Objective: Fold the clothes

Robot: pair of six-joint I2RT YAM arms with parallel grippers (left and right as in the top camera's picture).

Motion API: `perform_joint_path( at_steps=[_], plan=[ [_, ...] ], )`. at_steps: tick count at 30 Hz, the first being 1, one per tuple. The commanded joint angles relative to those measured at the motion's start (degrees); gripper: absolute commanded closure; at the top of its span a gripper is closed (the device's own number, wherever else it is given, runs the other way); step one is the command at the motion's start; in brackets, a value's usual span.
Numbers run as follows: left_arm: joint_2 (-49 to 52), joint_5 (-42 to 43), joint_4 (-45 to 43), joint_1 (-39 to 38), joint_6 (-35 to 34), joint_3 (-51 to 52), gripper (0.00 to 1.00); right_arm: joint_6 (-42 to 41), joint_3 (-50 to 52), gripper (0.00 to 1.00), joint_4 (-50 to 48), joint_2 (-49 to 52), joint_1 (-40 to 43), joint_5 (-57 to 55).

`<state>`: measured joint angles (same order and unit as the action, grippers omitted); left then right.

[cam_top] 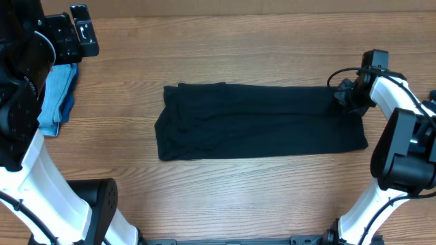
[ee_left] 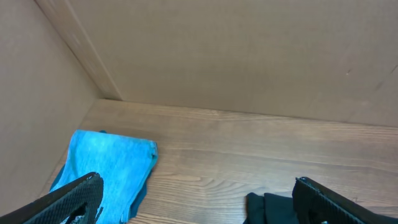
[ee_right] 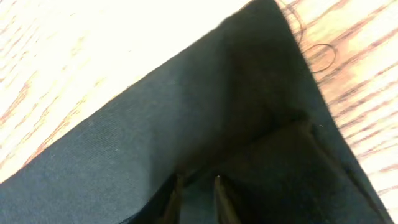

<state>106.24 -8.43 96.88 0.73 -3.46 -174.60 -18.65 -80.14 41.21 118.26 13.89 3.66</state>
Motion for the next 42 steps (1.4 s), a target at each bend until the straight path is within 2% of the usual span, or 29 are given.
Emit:
perform_joint_path(
  at_steps=[1,10,20,23,32,34,38,42],
  plan=[
    [-0.07,-0.74,-0.09,-0.02,-0.39,0.07,0.00,1.14,-0.92,0.67,0.87,1.46,-1.57,3.13],
    [-0.07,-0.74,-0.09,-0.02,-0.39,0.07,0.00,1.18,-6.25,0.41,6.21,-7.13,-0.31,8.31],
    [-0.07,-0.74,-0.09,-0.02,-0.39,0.07,0.00,6.36,-6.23,0.39,10.95,-8.11,7.80,17.16],
    [-0.07,-0.74,-0.09,-0.02,-0.39,0.07,0.00,6.97,-6.23,0.36,11.47,-8.09,11.61,18.38],
    [-0.07,-0.74,-0.09,-0.02,-0.39,0.07,0.00,5.62,-6.16,0.34,13.35,-8.00,22.73,18.47],
    [-0.07,-0.74,-0.09,-0.02,-0.39,0.07,0.00,7.72,-5.99,0.33,13.84,-7.85,24.30,20.09],
    [-0.07,-0.74,-0.09,-0.02,-0.39,0.07,0.00,12.98,-4.79,0.26,16.00,-6.99,24.96,20.22],
    [-0.07,-0.74,-0.09,-0.02,-0.39,0.07,0.00,14.88,-3.69,0.20,15.26,-5.22,24.92,21.88]
  ],
)
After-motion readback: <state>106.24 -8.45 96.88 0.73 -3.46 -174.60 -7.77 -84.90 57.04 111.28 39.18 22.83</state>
